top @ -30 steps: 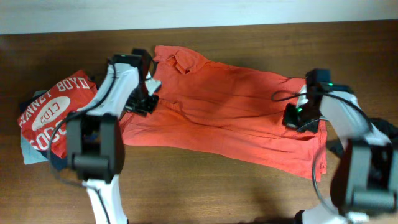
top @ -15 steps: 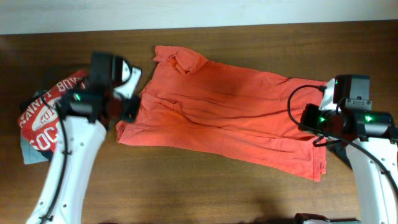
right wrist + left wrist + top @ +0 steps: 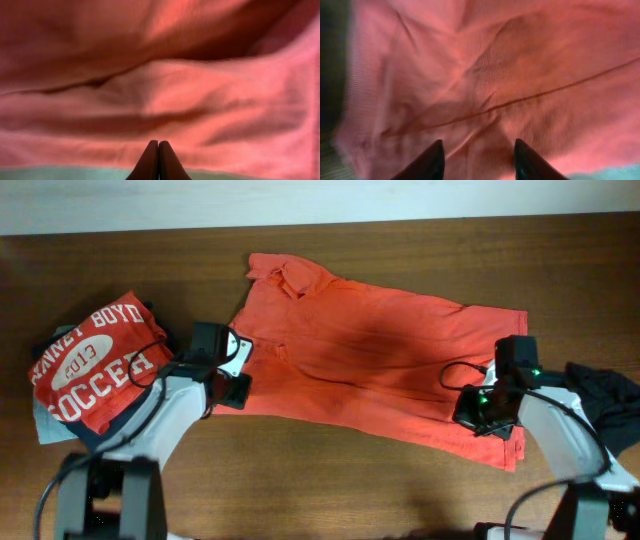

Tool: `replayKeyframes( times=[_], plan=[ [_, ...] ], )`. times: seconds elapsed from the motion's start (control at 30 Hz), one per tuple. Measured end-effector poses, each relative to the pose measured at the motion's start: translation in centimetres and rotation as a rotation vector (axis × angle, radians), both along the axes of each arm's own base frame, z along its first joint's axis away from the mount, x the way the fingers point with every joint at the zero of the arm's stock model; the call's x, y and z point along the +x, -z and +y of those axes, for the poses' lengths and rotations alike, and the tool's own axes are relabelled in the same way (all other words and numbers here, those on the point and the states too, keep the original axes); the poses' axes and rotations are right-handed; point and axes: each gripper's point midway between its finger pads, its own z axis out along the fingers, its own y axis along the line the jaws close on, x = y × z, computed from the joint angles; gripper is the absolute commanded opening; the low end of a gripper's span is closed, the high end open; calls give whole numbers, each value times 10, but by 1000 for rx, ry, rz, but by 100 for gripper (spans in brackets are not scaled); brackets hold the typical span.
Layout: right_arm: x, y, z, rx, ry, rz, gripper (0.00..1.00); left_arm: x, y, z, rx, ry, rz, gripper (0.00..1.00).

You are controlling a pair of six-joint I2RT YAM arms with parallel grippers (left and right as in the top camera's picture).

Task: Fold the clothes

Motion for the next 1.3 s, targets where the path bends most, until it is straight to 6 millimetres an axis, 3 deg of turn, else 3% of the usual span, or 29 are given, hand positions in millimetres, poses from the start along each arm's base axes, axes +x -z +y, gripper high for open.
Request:
replayKeyframes(
  times=[0.1, 0.23, 0.4, 0.53, 0.8, 0.93, 1.17, 1.3],
  plan=[
    [2, 15, 0, 7, 18, 21, 4, -6, 21, 0, 0, -17, 64, 15],
    [1, 34, 0, 15, 38, 71, 4, -6, 23, 1, -11, -67, 86, 1],
    [0, 36, 0, 22, 44, 103, 4, -25, 24, 3, -27, -198, 176, 1],
    [-3, 36, 0, 19, 44, 119, 4, -52, 25, 6, -26, -332, 296, 0],
    [-26, 36, 2, 21, 62, 214, 4, -108, 25, 11, 19, -470, 525, 1],
    [-48, 36, 4, 20, 85, 290, 4, -123, 25, 11, 25, -494, 585, 1],
    [-39, 34, -1, -10, 89, 221, 5, -121, 24, 10, 18, -506, 581, 18],
    [-12, 9, -9, -45, 72, 95, 19, -105, 8, 5, -6, -506, 554, 36]
  ],
)
